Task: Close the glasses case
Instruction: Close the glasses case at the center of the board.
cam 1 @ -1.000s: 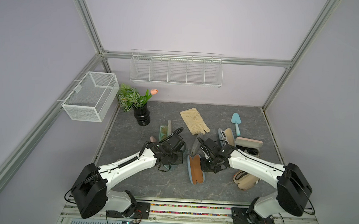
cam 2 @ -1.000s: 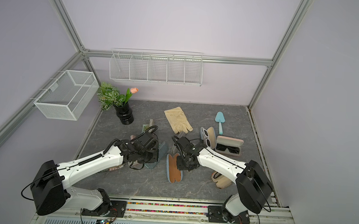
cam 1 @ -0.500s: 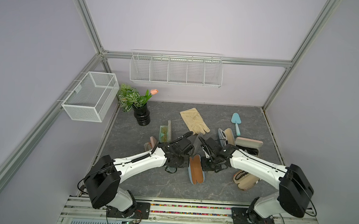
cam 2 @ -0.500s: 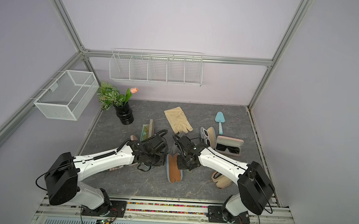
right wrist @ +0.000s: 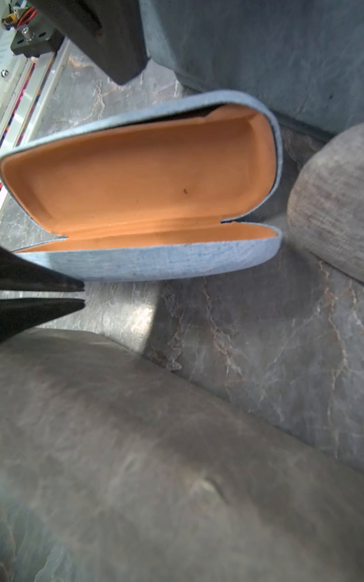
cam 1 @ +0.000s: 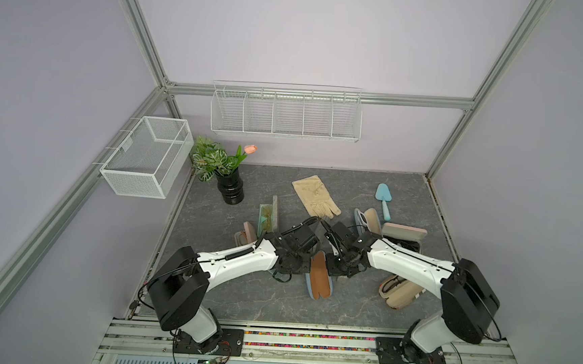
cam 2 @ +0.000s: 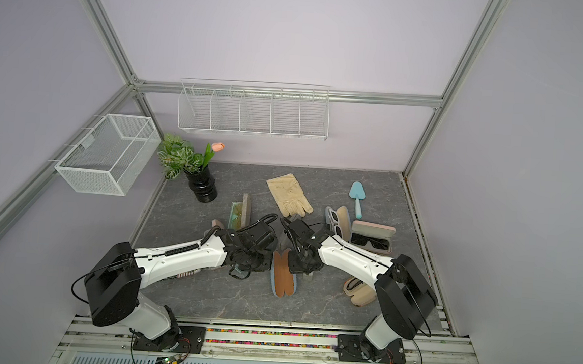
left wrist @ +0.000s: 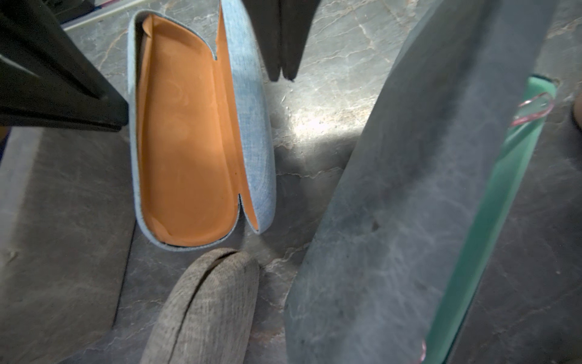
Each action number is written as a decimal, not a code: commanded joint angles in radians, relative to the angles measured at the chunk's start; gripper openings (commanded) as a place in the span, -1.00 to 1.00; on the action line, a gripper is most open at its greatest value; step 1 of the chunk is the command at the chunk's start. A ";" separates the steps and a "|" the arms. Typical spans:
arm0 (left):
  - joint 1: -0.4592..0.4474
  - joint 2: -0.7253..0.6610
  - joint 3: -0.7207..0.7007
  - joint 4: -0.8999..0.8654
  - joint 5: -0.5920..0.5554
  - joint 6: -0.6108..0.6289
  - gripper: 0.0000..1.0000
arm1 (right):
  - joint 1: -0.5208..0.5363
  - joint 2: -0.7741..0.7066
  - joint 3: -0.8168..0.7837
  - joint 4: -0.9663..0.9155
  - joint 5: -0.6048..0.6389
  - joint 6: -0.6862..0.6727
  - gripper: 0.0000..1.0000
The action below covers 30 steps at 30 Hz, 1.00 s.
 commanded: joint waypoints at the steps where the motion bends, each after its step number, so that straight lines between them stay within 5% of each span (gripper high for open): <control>1: -0.009 0.012 -0.010 0.038 0.012 -0.034 -1.00 | -0.006 0.011 -0.020 0.029 -0.024 0.006 -0.79; 30: -0.022 -0.027 -0.054 -0.008 -0.038 -0.068 -1.00 | -0.006 0.002 -0.041 0.032 -0.036 0.015 -0.74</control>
